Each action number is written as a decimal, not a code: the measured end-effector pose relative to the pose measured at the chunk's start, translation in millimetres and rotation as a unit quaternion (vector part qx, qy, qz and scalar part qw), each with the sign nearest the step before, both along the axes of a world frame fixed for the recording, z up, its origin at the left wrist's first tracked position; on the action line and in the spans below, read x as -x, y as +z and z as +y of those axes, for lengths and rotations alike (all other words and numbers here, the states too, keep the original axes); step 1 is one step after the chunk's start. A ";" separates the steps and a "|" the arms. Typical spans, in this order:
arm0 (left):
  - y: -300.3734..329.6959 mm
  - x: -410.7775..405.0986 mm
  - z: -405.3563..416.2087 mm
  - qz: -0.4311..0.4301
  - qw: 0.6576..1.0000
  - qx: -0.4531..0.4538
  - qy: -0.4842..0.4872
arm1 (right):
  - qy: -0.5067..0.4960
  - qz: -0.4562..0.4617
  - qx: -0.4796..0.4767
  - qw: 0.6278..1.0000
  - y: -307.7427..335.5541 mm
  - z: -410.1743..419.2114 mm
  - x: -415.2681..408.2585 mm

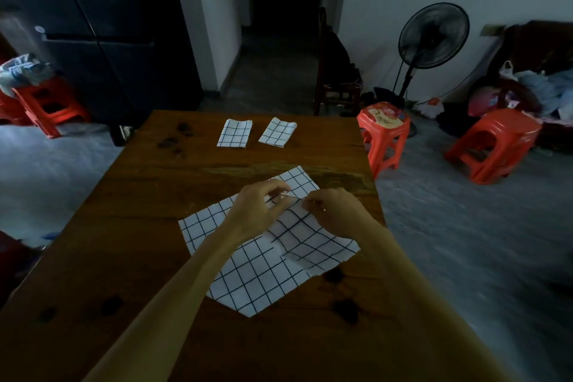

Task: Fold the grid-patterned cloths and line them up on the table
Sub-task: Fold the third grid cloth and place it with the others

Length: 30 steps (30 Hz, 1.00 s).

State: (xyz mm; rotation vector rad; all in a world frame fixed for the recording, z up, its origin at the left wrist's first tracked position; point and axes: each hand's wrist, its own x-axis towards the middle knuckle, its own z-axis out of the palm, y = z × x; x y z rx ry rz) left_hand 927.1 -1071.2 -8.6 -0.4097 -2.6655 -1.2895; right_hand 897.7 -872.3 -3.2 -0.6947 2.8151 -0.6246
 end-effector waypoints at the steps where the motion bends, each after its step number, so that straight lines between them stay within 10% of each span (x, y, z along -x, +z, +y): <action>1: -1.2 1.4 -0.5 0.017 1.000 0.010 0.005 | 0.003 -0.006 -0.001 1.000 1.7 -0.4 -0.7; 19: 0.5 -3.9 8.1 0.021 1.000 -0.022 -0.001 | -0.020 0.055 0.140 0.989 1.0 -24.3 -17.7; 30: -33.5 -19.3 -29.7 0.049 0.987 -0.052 0.146 | -0.055 -0.059 0.145 0.986 -31.1 -14.3 -17.3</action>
